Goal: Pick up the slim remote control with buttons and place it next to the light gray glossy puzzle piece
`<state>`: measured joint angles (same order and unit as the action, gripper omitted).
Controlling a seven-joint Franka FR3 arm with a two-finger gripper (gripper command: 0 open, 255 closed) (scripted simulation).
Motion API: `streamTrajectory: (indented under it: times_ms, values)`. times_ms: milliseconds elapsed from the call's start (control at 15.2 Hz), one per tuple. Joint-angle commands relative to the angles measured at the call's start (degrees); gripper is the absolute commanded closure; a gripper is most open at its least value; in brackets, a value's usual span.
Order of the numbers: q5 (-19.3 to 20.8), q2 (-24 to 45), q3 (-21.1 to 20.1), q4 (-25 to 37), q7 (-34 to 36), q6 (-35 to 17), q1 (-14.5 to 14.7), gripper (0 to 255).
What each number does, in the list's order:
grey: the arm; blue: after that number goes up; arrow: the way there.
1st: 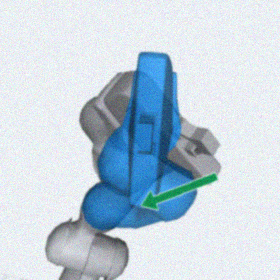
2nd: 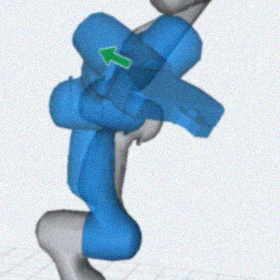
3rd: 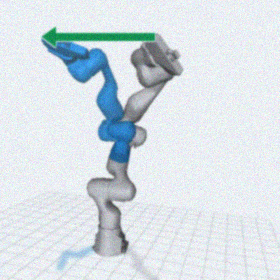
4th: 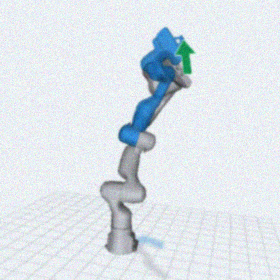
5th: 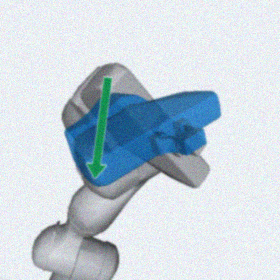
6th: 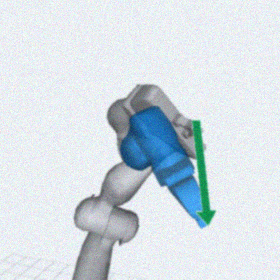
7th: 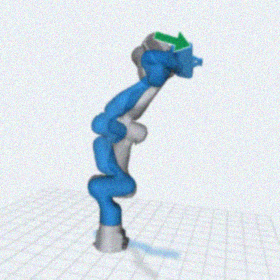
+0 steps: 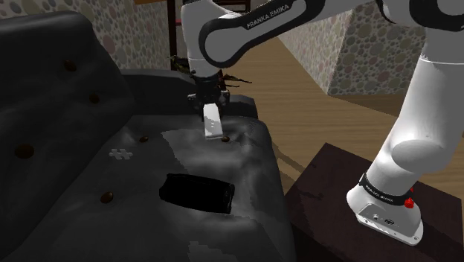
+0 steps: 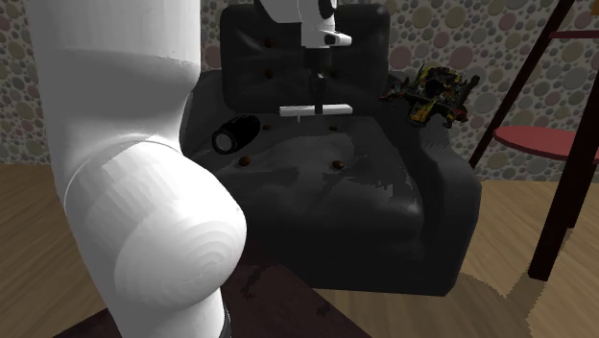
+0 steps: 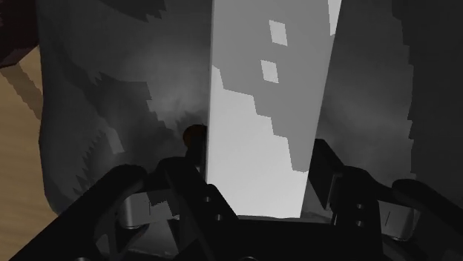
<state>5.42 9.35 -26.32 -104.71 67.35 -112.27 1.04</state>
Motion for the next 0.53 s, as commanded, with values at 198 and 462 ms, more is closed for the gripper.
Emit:
streamTrajectory:
  times_ms: [198,462]
  values:
    - [5.5,12.6,-0.2,16.7,4.9,5.5,4.8,255]
    - [9.3,24.0,0.8,33.8,7.1,11.9,10.4,255]
